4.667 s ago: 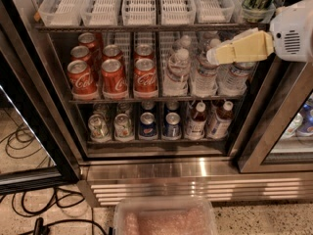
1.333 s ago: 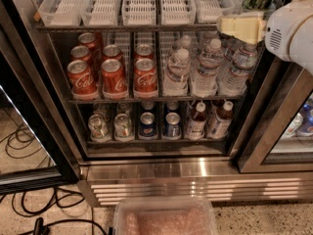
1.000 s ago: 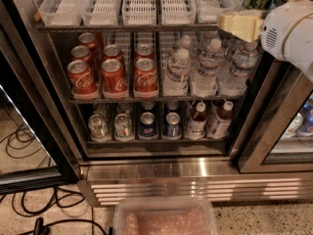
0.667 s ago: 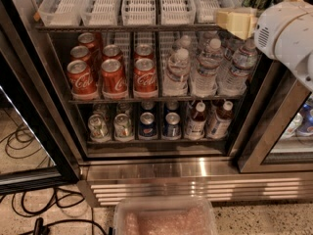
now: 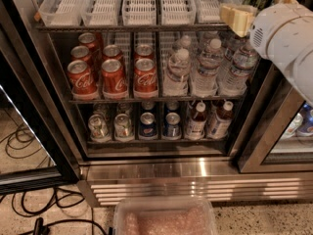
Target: Pick green can from top shelf of fridge
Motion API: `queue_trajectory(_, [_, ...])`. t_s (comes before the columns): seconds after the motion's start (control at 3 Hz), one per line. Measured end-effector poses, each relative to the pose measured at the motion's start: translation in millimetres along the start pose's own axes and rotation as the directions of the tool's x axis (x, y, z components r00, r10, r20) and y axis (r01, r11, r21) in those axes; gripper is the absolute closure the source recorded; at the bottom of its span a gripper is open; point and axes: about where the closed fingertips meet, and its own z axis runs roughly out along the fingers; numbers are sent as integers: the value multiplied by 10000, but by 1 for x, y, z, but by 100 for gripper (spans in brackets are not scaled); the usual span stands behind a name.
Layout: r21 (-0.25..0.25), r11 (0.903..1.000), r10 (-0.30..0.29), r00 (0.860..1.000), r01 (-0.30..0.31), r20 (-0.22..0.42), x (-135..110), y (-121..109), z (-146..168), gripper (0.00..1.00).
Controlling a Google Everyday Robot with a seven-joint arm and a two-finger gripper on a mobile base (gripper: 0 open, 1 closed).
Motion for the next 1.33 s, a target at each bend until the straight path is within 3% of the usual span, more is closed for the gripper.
queue_trajectory(1.33, [918,9955,-299,9983,252,505,-3,-11,22,30])
